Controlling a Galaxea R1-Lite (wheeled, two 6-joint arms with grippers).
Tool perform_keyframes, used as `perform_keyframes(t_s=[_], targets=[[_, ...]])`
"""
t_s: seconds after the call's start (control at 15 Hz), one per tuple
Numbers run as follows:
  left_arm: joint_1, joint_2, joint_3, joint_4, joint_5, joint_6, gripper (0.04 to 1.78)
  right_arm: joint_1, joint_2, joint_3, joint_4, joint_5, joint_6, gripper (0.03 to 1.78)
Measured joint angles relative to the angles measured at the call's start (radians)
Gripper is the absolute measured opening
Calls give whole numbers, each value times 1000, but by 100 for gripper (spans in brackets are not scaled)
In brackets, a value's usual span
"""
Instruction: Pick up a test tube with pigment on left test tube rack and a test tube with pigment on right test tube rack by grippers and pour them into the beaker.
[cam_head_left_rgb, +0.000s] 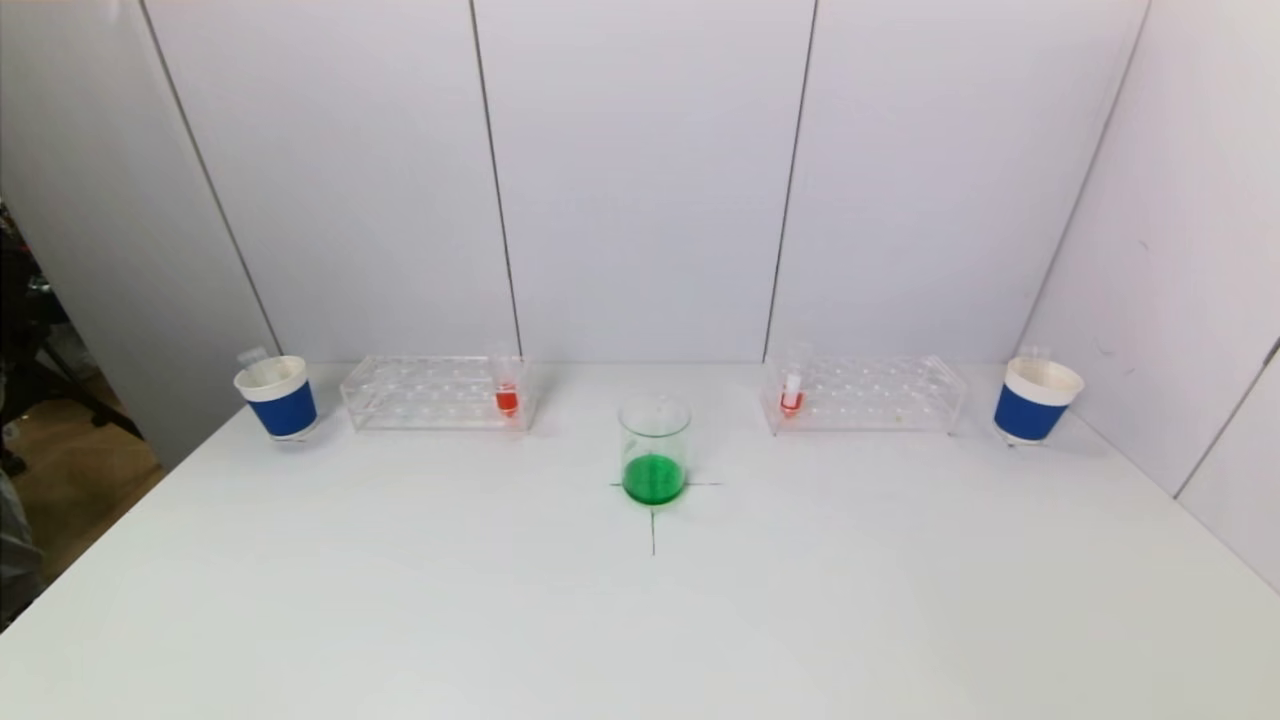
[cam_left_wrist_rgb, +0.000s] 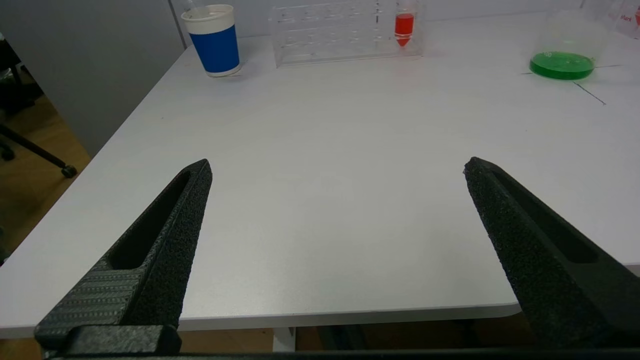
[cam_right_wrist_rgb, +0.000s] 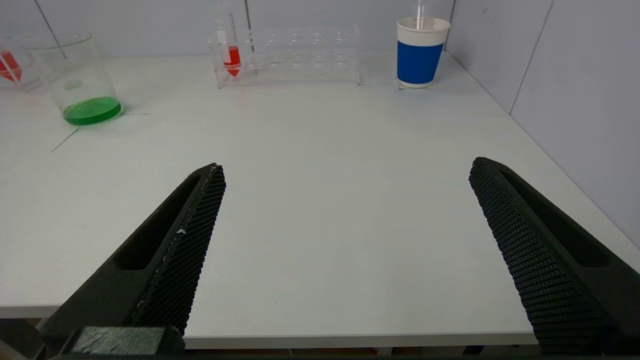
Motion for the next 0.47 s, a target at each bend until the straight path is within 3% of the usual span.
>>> perform_keyframes(t_s=[0.47], targets=[[-1,0,0,0,0,1,176,0,0,0,0,0,7,177]])
